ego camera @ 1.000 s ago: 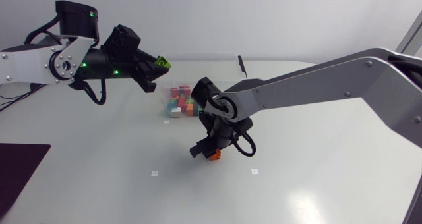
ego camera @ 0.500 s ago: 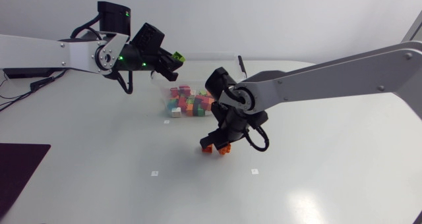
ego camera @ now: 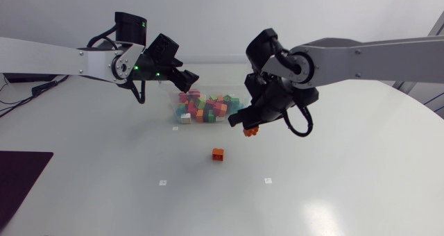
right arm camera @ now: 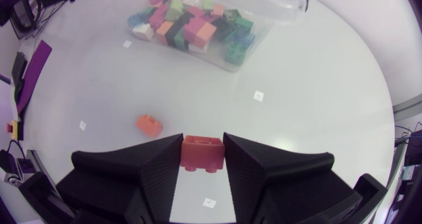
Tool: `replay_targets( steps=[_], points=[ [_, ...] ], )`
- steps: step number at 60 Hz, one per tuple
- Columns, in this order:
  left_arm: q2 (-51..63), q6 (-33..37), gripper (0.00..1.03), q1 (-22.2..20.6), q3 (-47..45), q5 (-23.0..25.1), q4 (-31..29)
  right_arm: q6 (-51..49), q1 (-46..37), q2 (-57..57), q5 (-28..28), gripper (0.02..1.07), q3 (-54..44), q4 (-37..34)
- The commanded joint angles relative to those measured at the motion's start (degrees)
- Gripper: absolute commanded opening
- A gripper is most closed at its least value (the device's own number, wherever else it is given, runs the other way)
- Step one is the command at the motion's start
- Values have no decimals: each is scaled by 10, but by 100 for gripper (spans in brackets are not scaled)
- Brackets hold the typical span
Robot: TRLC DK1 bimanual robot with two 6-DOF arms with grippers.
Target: Place the duplo bricks in the container
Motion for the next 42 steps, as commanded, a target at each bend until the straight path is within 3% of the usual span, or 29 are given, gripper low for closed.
replay_targets(
  steps=[1, 7, 15, 28, 42],
  points=[
    [-46, 26, 99, -4, -41, 4, -3, -10, -11, -20, -2, 42, 29, -15],
    [-105, 71, 98, -10, -100, 49, -16, -16, -27, -35, -11, 42, 54, -19],
    [-138, 156, 98, -24, -140, 105, -96, -16, -33, -45, -13, 42, 80, -17],
    [-124, 245, 98, -78, -173, 109, -155, -10, -33, -49, -17, 42, 109, -10],
    [-52, 295, 96, -121, -130, 107, -224, -12, -36, -54, -29, 42, 135, 5]
  ],
)
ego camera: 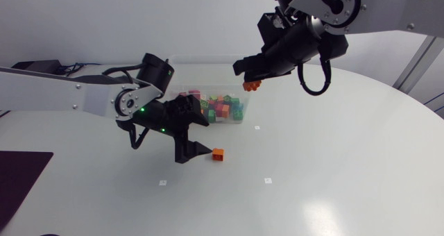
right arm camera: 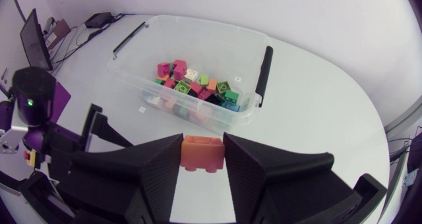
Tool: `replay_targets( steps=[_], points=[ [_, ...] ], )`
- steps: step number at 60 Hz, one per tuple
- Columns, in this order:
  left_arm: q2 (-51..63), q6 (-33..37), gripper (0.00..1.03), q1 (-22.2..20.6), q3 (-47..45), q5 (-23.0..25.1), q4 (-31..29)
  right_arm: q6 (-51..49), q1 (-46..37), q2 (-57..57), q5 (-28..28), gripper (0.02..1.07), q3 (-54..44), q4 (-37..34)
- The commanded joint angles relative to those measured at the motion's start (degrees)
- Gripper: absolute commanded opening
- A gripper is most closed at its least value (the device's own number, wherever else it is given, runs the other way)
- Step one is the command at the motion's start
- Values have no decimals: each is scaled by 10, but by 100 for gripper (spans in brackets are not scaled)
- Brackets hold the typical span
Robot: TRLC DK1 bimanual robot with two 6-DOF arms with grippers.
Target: Place the duplo bricks in the container
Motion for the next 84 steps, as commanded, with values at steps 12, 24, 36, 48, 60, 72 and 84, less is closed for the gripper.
replay_targets(
  steps=[12, 24, 36, 48, 60, 72, 84],
  points=[
    [100, 58, 94, -29, 72, -15, -57, -2, -13, 0, -21, 42, 29, 43],
    [153, 67, 88, -41, 116, -31, -88, -1, -18, 25, -35, 42, 46, 60],
    [191, 80, 64, -52, 150, -44, -133, -3, -27, 58, -49, 42, 72, 66],
    [205, 80, 28, -59, 155, -48, -136, -6, -31, 111, -55, 42, 100, 89],
    [166, 83, 26, -55, 119, -48, -142, -6, -33, 158, -57, 42, 135, 103],
    [83, 84, 26, -36, 60, -47, -141, -5, -35, 203, -58, 43, 173, 111],
    [1, 81, 26, -13, 27, -44, -141, -4, -37, 247, -55, 71, 220, 103]
  ],
)
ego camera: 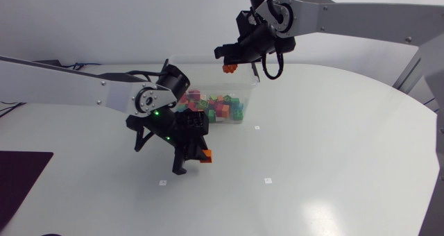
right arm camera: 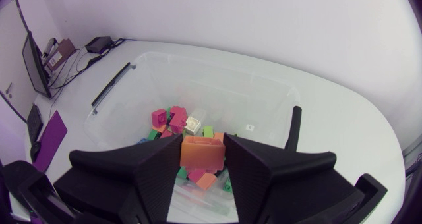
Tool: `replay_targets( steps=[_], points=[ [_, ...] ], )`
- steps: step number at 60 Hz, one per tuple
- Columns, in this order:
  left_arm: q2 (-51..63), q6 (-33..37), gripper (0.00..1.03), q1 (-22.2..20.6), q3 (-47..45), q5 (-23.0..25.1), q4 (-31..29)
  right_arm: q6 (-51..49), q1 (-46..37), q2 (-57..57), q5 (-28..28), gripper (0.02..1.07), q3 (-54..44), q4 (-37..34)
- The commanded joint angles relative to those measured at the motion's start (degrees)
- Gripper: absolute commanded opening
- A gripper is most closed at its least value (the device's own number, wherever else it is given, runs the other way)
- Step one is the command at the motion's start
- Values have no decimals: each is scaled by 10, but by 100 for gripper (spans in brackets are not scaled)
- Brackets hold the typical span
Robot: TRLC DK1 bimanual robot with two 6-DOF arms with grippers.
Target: Place the duplo bricks in the container
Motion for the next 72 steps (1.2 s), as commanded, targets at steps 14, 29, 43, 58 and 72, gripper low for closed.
replay_targets(
  steps=[14, 29, 43, 58, 72],
  points=[
    [-106, -22, 27, 52, -3, 20, 3, -5, -6, 17, 10, 102, 18, -5],
    [-119, -125, 28, 84, 27, 35, 99, -20, -9, -69, 30, 102, -78, 25],
    [-92, -224, 30, 111, 86, 34, 174, -37, -17, -156, 43, 102, -189, 56],
    [-50, -282, 30, 128, 147, 21, 209, -47, -17, -236, 45, 102, -309, 85],
    [6, -333, 31, 132, 198, -10, 255, -61, 3, -301, 72, 102, -403, 108]
  ],
)
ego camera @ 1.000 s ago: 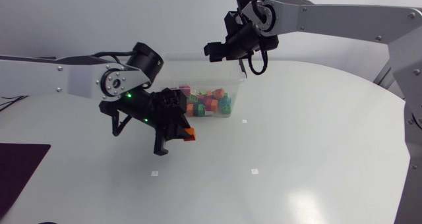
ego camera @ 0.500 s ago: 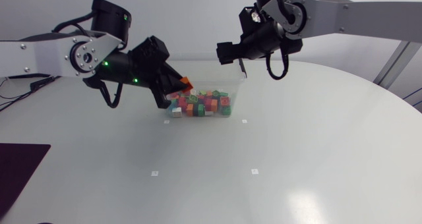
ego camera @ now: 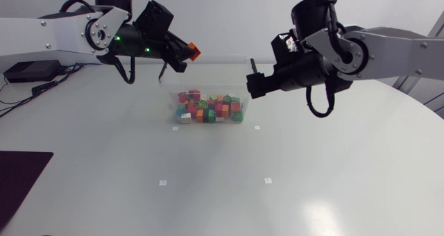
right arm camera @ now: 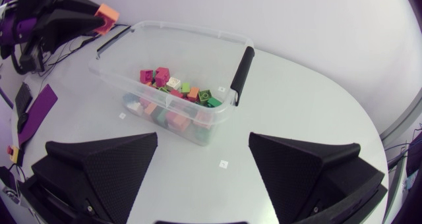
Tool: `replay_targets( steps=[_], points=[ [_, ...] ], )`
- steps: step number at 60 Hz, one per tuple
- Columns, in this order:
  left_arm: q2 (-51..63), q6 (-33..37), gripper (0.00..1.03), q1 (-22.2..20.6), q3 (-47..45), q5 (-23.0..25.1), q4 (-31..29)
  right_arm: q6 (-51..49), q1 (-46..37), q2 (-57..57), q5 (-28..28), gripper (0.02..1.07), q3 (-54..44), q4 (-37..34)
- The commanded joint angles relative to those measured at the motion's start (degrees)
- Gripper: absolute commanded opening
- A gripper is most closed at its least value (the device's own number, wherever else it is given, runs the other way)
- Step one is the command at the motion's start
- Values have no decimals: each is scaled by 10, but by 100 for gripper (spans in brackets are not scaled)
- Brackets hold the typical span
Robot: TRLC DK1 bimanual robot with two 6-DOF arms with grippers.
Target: Place the duplo bricks in the container
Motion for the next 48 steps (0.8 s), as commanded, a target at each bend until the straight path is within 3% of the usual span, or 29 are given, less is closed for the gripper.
replay_targets(
  steps=[1, 6, 12, 15, 20, 23, 48],
  points=[
    [32, -34, 31, 1, 32, -15, 22, -13, 8, -29, 10, 102, -38, 14],
    [54, -40, 32, -2, 51, -28, 27, -14, 8, -42, 11, 102, -55, 15],
    [89, -49, 41, -12, 76, -46, 27, -17, 8, -57, 11, 102, -78, 15],
    [104, -51, 56, -18, 86, -61, 31, -20, 7, -64, 14, 102, -93, 19],
    [119, -51, 91, -28, 93, -87, 35, -24, 8, -77, 21, 102, -110, 21],
    [120, -52, 98, -32, 95, -96, 36, -28, 7, -83, 22, 102, -115, 21],
    [6, -67, 99, -14, 55, -184, -2, -37, 2, -166, 64, 102, -145, 15]
  ],
)
